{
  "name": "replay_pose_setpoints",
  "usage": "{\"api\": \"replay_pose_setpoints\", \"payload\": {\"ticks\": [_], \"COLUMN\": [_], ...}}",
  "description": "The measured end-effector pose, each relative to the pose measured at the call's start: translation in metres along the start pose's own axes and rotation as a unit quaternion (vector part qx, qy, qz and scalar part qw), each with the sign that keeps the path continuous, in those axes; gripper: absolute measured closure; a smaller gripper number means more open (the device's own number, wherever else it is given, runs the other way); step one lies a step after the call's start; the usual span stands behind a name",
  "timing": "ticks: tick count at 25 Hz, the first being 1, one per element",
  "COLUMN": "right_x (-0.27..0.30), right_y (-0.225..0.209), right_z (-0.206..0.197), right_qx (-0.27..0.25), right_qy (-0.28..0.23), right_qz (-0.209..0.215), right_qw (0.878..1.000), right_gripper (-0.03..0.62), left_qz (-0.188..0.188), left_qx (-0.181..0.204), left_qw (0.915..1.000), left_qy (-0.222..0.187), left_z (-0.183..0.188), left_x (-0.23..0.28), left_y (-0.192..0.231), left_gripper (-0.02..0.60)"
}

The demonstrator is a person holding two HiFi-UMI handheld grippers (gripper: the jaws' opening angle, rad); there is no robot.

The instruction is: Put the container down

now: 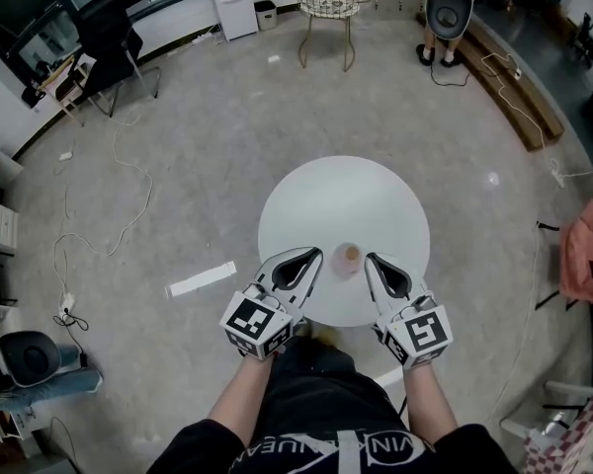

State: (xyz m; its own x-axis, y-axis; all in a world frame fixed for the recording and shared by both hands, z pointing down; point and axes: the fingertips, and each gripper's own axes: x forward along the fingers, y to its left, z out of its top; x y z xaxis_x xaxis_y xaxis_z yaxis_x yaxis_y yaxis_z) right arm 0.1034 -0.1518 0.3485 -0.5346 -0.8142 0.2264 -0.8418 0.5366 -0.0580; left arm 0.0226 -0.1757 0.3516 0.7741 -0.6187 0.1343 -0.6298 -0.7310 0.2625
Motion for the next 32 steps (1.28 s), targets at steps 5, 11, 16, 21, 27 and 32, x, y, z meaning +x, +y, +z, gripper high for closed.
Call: {"api": "replay_pose_setpoints", "payload": {"ticks": [5, 11, 16, 21, 27, 32], "right_x": [0.003, 0.006, 0.009, 0.016, 0.016, 0.016], "right_y": [0.005, 0.007, 0.009, 0.009, 0.008, 0.008], "right_z": [0.009, 0.017, 0.022, 0.023, 0.028, 0.029], "right_qx": [-0.005, -0.005, -0.012, -0.021, -0.028, -0.025], "right_qy": [-0.005, -0.005, -0.004, -0.006, -0.011, -0.01], "right_qz": [0.005, 0.005, 0.009, 0.014, 0.016, 0.015], "right_qw": [1.0, 1.0, 1.0, 1.0, 0.999, 1.0], "right_gripper": [0.588, 0.588, 0.588, 0.588, 0.588, 0.588], "left_qz": [0.002, -0.005, -0.002, 0.003, 0.007, 0.008], "left_qx": [0.007, 0.019, 0.018, 0.018, 0.021, 0.02], "left_qw": [0.9999, 0.9996, 0.9993, 0.9994, 0.9993, 0.9994], "left_qy": [-0.011, -0.021, -0.031, -0.031, -0.029, -0.028], "left_z": [0.01, 0.021, 0.03, 0.029, 0.032, 0.031], "left_x": [-0.005, -0.008, -0.011, -0.01, -0.011, -0.013], "left_y": [0.006, 0.009, 0.012, 0.019, 0.02, 0.021], "left_gripper": [0.566, 0.566, 0.566, 0.566, 0.566, 0.566]}}
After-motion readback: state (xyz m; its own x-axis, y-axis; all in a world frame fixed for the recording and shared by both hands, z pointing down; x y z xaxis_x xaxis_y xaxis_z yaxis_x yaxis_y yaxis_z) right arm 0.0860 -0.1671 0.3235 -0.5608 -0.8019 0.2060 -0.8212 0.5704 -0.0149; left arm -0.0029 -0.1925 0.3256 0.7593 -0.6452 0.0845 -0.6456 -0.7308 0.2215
